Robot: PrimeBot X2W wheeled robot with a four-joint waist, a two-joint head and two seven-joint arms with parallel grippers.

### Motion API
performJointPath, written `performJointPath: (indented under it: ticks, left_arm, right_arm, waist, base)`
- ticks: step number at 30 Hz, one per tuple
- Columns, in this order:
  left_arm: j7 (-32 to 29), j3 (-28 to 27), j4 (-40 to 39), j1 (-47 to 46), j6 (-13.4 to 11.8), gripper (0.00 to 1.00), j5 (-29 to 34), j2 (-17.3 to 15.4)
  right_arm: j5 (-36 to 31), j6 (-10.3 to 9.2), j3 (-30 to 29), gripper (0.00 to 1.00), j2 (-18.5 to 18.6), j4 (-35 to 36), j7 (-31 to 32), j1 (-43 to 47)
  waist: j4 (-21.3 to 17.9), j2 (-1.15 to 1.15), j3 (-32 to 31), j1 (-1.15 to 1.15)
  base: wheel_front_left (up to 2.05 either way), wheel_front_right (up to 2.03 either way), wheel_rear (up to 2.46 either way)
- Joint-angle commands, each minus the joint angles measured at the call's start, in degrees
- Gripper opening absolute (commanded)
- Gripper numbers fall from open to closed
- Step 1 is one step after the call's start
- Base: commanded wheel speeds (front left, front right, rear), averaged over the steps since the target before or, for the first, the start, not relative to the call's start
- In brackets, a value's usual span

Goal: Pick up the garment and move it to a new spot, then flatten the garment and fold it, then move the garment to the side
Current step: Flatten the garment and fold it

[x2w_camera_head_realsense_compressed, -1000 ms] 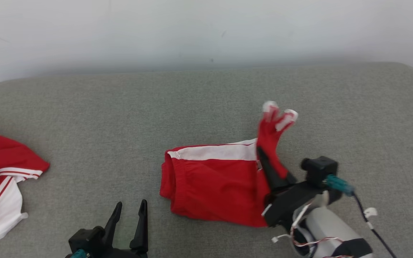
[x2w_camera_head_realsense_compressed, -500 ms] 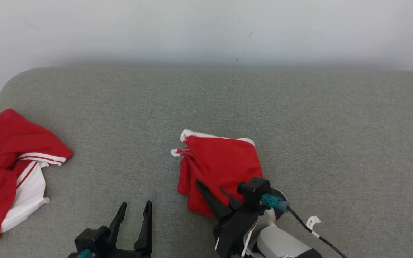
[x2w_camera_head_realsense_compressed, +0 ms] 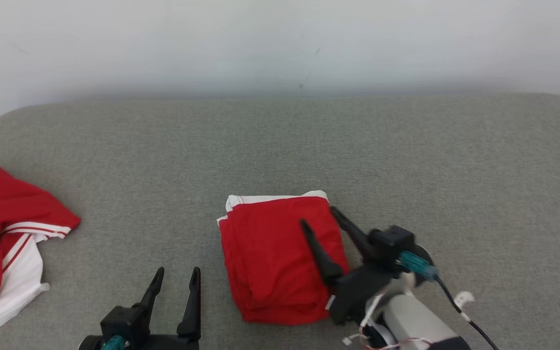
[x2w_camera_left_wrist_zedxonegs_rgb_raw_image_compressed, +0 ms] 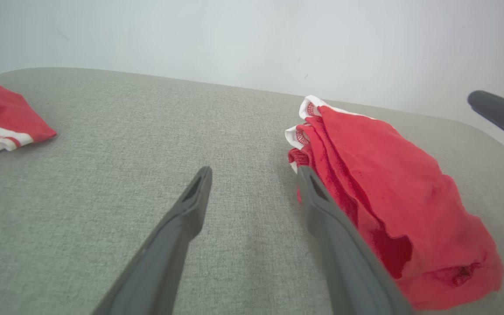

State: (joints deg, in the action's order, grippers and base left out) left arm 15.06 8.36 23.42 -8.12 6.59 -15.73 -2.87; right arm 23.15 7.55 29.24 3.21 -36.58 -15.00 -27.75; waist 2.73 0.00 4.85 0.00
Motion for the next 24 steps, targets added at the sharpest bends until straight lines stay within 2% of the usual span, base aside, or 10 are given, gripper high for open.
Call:
performJointPath:
  ticks: [1,7,12,18,24]
  left_arm:
    - [0.2,-0.3,-0.5,1.0,-0.3,1.00,0.8,-0.1]
    - [0.2,-1.9,-1.6,1.4,-1.1,1.00,1.8,0.0]
    - [0.2,-3.6,-1.8,2.4,-1.8,1.00,2.9,0.0]
    - [0.2,-5.9,-1.7,3.9,-2.7,1.00,3.8,0.0]
    - [0.2,-8.3,-2.1,5.6,-3.5,1.00,4.5,0.0]
  right_arm:
    - [-2.2,-0.10,-2.9,1.00,0.4,0.3,-0.2,2.2]
    - [-9.8,-0.10,-16.9,1.00,0.4,2.8,-0.2,8.9]
    - [-14.0,-0.10,-24.7,1.00,0.1,5.3,-0.2,13.4]
    - [-16.3,-0.10,-29.7,1.00,-0.3,8.4,-0.2,17.2]
    - [-15.5,-0.10,-29.3,1.00,-0.3,11.0,-0.2,19.4]
  waist:
    - [-1.0,0.00,-0.3,0.00]
    - [-2.8,0.00,-0.4,0.00]
    - [-4.0,0.00,-0.9,0.00]
    - [-5.1,0.00,-2.0,0.00]
    - [-6.2,0.00,-3.3,0.00]
  base:
    - [0.00,0.00,0.00]
    - [0.00,0.00,0.00]
    - [0.00,0.00,0.00]
    - [0.00,0.00,0.00]
    - [0.00,0.00,0.00]
